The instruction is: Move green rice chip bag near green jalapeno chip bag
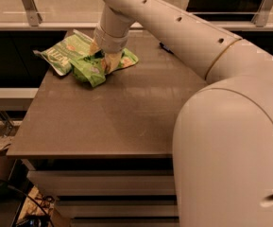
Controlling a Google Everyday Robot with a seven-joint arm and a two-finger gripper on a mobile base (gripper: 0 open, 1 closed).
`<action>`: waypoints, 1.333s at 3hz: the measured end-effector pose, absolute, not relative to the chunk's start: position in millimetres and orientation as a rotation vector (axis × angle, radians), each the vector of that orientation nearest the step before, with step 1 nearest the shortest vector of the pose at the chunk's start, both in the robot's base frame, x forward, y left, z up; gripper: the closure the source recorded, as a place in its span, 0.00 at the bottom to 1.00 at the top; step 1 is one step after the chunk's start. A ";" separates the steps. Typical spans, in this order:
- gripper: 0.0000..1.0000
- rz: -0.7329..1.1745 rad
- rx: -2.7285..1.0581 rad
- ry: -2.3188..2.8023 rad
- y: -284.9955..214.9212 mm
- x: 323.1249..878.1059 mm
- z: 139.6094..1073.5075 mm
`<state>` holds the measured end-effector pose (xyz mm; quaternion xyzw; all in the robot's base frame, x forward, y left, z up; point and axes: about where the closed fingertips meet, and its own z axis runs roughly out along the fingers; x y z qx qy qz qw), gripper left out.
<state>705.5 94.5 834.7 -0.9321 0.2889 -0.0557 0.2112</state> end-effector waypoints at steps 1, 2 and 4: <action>0.37 -0.155 -2.590 0.803 94.5 705.5 834.8; 0.14 -0.152 -2.592 0.802 95.1 705.4 833.4; 0.00 -0.147 -2.595 0.801 96.4 705.3 832.1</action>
Offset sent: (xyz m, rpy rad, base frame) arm 0.0000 0.0000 0.0001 0.0000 0.0001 0.0001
